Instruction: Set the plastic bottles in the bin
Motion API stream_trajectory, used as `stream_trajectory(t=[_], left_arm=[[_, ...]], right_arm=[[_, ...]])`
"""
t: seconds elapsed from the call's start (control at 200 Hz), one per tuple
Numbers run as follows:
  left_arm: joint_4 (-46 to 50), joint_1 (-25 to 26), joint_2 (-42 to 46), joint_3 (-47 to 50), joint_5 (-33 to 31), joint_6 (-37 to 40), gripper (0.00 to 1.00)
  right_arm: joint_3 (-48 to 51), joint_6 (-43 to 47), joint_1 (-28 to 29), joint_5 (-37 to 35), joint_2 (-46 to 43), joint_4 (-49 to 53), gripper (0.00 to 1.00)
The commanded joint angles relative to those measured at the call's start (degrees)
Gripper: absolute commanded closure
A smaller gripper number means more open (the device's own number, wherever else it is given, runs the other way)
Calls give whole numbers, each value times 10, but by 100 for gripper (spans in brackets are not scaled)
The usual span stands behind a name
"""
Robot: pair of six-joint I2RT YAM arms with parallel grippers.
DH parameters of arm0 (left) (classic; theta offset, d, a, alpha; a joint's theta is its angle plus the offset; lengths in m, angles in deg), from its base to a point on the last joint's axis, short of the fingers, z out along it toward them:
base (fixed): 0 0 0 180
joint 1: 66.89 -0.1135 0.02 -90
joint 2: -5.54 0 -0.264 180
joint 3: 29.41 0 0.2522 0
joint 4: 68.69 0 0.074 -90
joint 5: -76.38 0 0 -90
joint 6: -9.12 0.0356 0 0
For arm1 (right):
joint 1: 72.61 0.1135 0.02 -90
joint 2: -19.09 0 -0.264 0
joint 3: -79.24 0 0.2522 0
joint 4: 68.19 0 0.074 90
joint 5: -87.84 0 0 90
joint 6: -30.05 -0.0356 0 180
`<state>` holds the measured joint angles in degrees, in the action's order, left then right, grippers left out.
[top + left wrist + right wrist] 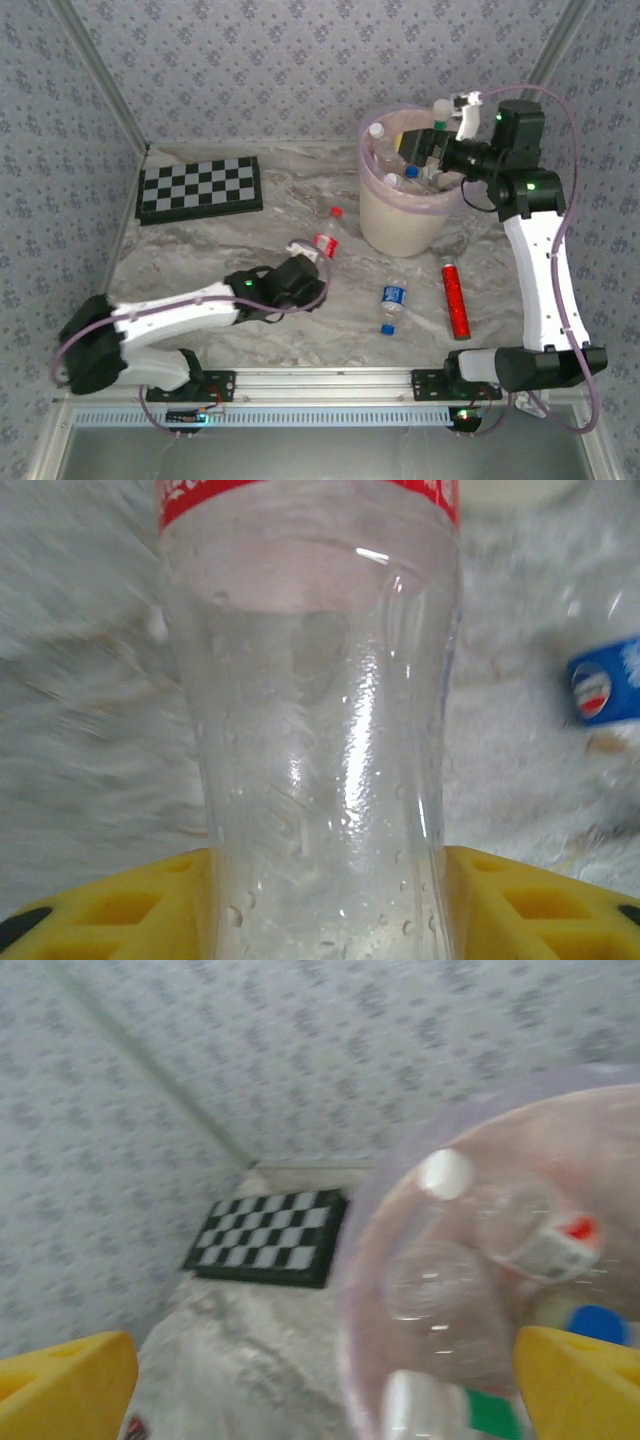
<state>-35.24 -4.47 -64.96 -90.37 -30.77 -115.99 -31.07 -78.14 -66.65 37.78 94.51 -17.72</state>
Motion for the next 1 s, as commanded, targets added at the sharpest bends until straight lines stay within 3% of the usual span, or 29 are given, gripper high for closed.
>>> stream_trajectory(t=[0.0, 0.14, 0.245, 0.43, 0.64, 0.75, 0.895, 0.994], left_arm=[[-21, -8, 105, 28, -75, 52, 53], [-124, -11, 223, 74, -53, 116, 57], [-141, -14, 262, 75, -45, 133, 57], [-163, -15, 243, 55, -28, 158, 57], [-193, -17, 196, 27, -4, 176, 57], [-187, -20, 177, 9, 2, 184, 57], [-179, -25, 155, -10, 7, 186, 57], [-169, -26, 148, -20, 1, 186, 56]], right_arm=[[2, -7, 47, 63, 9, -20, 5], [8, -7, 127, 22, 34, -40, 9], [17, -23, 165, 9, 51, -68, 11], [30, -61, 225, 54, 90, -147, 15], [18, -66, 240, 48, 124, -142, 22], [18, -68, 241, 57, 132, -142, 34], [8, -62, 240, 56, 129, -137, 63], [-17, -42, 238, 48, 127, -114, 76]])
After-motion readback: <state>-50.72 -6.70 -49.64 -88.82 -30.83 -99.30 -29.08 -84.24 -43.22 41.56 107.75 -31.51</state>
